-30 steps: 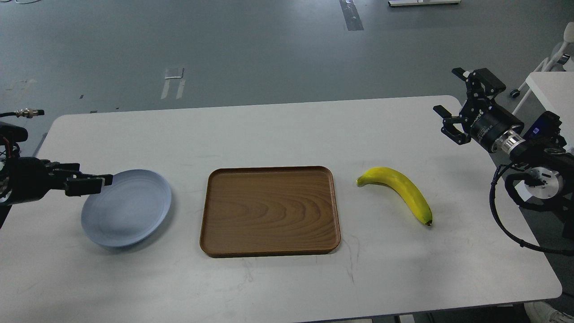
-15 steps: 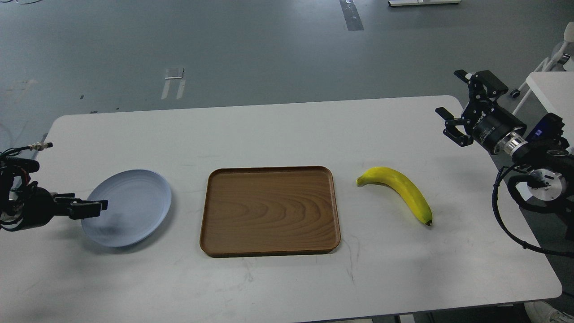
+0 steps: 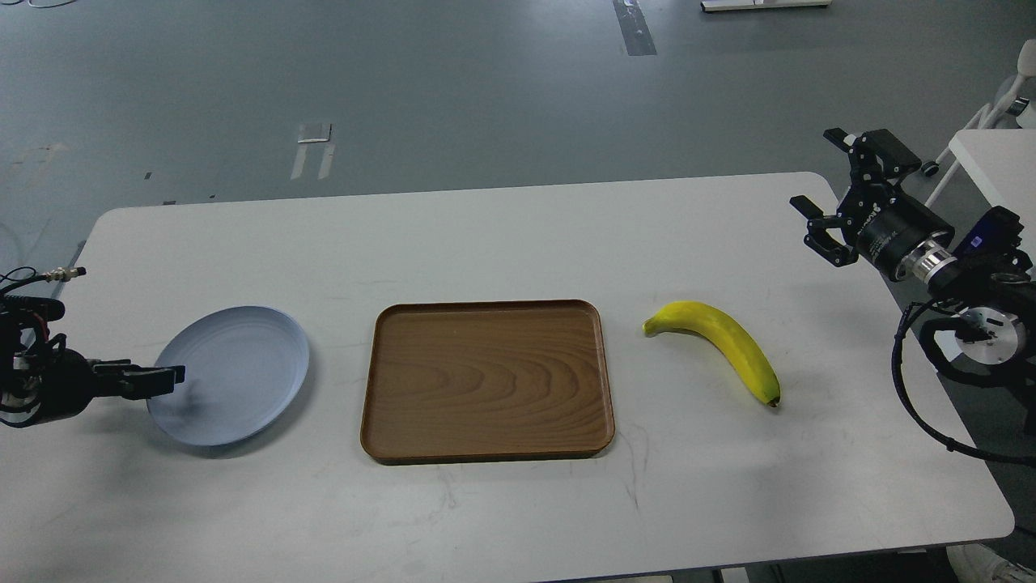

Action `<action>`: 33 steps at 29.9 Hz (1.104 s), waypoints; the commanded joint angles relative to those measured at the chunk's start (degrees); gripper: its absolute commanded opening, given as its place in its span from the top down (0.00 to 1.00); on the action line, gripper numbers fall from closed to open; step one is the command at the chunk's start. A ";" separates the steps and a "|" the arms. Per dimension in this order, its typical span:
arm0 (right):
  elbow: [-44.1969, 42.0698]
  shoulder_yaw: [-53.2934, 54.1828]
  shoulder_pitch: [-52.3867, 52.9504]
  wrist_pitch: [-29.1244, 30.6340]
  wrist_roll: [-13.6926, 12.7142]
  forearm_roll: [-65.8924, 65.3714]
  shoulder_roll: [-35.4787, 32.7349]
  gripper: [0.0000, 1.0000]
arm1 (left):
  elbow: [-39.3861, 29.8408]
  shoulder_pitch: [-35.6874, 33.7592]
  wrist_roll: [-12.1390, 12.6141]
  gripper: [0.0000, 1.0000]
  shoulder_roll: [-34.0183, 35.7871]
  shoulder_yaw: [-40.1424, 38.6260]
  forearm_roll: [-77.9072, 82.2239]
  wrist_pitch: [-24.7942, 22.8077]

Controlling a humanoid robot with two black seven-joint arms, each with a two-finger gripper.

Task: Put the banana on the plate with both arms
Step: 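Grip the rim of the light blue plate with the left gripper, then lift the plate with the left gripper and lower it onto the wooden tray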

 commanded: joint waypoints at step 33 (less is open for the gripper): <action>0.00 0.09 0.14 0.00 0.00 0.00 -1.93 0.00 | -13.85 -24.18 0.00 1.00 -7.09 0.04 -4.44 -12.25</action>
